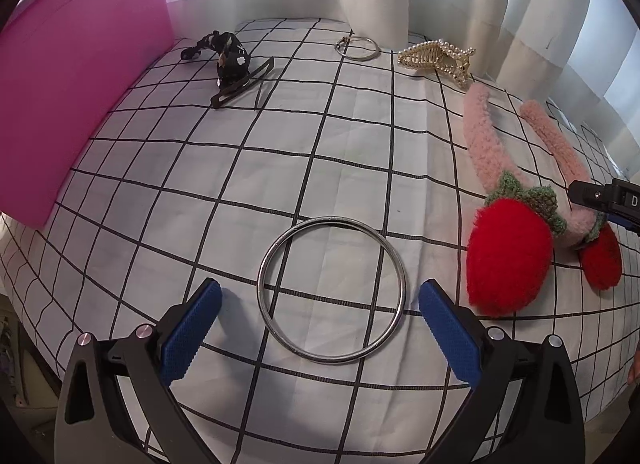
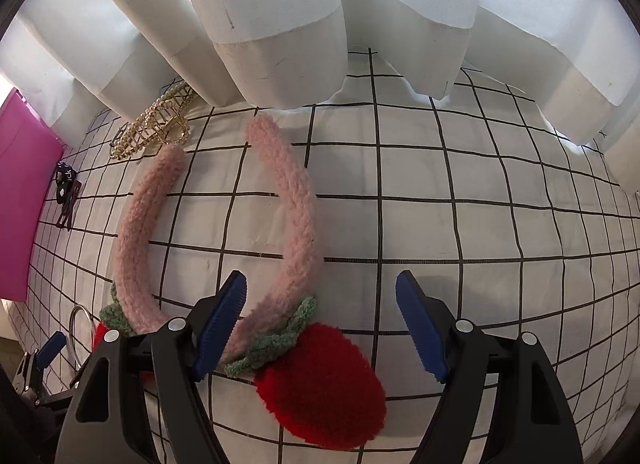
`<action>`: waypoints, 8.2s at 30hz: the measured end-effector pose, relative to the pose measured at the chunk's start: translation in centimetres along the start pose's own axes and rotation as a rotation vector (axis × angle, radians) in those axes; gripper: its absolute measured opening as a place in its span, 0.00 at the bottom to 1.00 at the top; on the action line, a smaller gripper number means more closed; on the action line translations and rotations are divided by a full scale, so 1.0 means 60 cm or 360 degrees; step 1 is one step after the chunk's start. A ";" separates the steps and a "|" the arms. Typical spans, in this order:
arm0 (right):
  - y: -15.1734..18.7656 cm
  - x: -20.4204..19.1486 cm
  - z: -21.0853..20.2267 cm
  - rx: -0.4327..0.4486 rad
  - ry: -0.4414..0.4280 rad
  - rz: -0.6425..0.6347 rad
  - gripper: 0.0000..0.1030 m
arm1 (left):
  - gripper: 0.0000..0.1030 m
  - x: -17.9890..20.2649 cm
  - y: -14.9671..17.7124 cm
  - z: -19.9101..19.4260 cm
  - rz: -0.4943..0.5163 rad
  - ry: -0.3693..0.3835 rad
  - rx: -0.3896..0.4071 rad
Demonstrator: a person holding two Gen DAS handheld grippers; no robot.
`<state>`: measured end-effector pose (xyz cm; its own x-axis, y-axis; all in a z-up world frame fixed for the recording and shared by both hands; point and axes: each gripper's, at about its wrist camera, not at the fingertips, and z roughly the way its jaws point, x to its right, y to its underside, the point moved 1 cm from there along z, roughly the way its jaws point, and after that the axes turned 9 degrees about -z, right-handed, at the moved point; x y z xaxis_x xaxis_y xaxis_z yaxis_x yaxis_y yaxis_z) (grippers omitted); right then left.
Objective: Organize jewelry
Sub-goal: 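Close the left tool on the silver hoop while the right tool grasps the pink headband, then lift the silver hoop and pink headband and carry both over the pink tub, then open both tools to drop the hoop and headband into the tub, then move both tools back to the table toward the black clip and pearl hair claw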
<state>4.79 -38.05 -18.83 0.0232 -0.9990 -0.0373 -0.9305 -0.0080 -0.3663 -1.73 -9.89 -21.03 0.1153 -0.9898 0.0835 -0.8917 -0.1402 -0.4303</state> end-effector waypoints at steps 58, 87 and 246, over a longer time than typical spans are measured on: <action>0.016 -0.045 -0.096 0.0309 -0.0023 -0.0136 0.12 | 0.68 -0.030 -0.048 -0.118 -0.0061 0.0175 0.0227; -0.128 -0.252 -0.286 0.0796 -0.0116 -0.0357 0.12 | 0.68 -0.202 -0.198 -0.335 -0.0162 0.0243 0.0678; -0.203 -0.176 0.103 0.0368 -0.0054 -0.0368 0.66 | 0.94 -0.120 -0.217 0.078 -0.0105 0.0122 0.0226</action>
<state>18.12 -27.12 -19.74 0.2400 -0.9698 0.0423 -0.7913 -0.2207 -0.5701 11.08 -1.04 -20.27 0.1328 -0.9743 0.1818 -0.8120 -0.2122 -0.5438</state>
